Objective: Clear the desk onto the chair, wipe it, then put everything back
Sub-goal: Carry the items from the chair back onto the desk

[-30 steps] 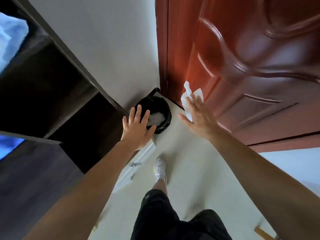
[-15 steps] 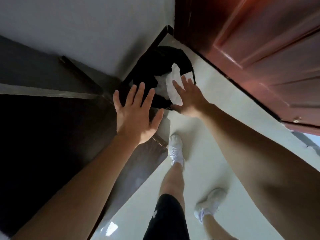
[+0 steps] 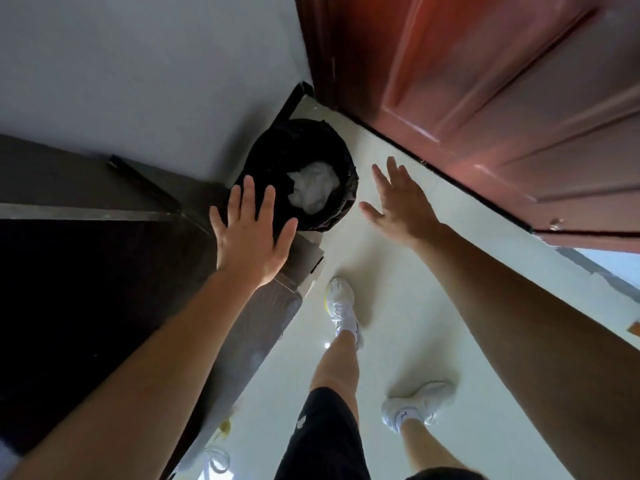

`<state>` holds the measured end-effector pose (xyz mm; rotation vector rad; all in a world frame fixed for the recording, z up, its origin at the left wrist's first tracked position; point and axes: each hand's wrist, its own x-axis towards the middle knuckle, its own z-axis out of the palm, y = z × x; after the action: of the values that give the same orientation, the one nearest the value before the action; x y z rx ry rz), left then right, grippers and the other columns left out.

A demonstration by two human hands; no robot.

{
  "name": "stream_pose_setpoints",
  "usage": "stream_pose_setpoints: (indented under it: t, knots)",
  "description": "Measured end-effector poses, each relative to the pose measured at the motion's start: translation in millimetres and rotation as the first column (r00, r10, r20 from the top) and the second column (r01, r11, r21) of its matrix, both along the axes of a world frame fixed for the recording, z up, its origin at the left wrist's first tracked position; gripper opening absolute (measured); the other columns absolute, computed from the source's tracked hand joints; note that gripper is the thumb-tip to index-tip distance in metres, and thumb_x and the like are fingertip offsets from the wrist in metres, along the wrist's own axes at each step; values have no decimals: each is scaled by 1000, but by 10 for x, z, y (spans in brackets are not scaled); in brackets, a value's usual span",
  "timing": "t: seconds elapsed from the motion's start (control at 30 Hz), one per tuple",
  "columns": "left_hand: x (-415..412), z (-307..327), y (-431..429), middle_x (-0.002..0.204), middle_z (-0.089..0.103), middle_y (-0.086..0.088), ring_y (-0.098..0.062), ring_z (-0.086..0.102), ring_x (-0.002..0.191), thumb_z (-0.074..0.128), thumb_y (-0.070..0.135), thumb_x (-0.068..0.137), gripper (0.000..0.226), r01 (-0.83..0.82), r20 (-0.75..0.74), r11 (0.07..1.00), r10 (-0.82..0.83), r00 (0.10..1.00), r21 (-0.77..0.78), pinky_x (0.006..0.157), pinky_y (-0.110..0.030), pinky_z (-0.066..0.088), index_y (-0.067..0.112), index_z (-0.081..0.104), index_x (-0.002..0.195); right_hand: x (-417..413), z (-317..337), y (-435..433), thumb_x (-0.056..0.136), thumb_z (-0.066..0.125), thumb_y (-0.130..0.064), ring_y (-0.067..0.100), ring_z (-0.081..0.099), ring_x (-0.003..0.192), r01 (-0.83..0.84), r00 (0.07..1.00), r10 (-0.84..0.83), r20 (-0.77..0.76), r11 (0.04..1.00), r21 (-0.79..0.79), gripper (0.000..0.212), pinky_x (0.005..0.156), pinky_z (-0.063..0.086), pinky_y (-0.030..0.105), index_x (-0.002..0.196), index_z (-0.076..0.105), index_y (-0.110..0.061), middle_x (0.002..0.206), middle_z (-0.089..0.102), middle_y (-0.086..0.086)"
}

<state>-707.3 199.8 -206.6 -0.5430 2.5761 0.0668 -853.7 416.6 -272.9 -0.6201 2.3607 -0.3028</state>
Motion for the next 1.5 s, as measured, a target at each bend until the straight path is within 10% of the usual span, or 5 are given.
stream_pose_setpoints:
  t: [0.37, 0.7, 1.07, 1.5]
  knots:
    - [-132, 1061, 2821, 165, 8, -18, -34, 10, 151, 19, 54, 101, 68, 443, -123, 894, -434, 893, 62, 118, -61, 12, 17, 16, 158, 1074, 1303, 3395, 103, 35, -53, 31, 2, 154, 355, 930, -341, -141, 930, 92, 74, 124, 11, 45, 161, 6, -17, 168, -4, 10]
    - [60, 2183, 6236, 164, 13, -17, -35, 17, 150, 30, 49, 102, 64, 887, -342, 462, -832, 436, 6, 115, -63, 18, 15, 26, 156, 3008, 2550, 6690, 101, 32, -58, 35, 11, 152, 821, 560, -746, -360, 559, 117, 74, 121, 20, 52, 160, 10, -17, 167, 8, 13]
    - [429, 2449, 8156, 166, 4, -12, -31, 10, 153, 19, 54, 102, 66, 994, -375, 97, -924, 74, -41, 119, -59, 13, 19, 16, 158, 3607, 2757, 7941, 100, 37, -58, 31, 4, 154, 970, 242, -938, -247, 238, 48, 77, 123, 12, 52, 160, 7, -19, 168, 1, 7]
    - [78, 2183, 9973, 166, 11, -7, -31, 14, 152, 37, 58, 100, 73, 991, -350, 67, -931, 105, 119, 118, -55, 22, 21, 14, 158, 3298, 2885, 9671, 101, 38, -55, 29, 5, 154, 973, 225, -945, -239, 205, 106, 78, 124, 10, 49, 160, 3, -17, 168, 1, 6]
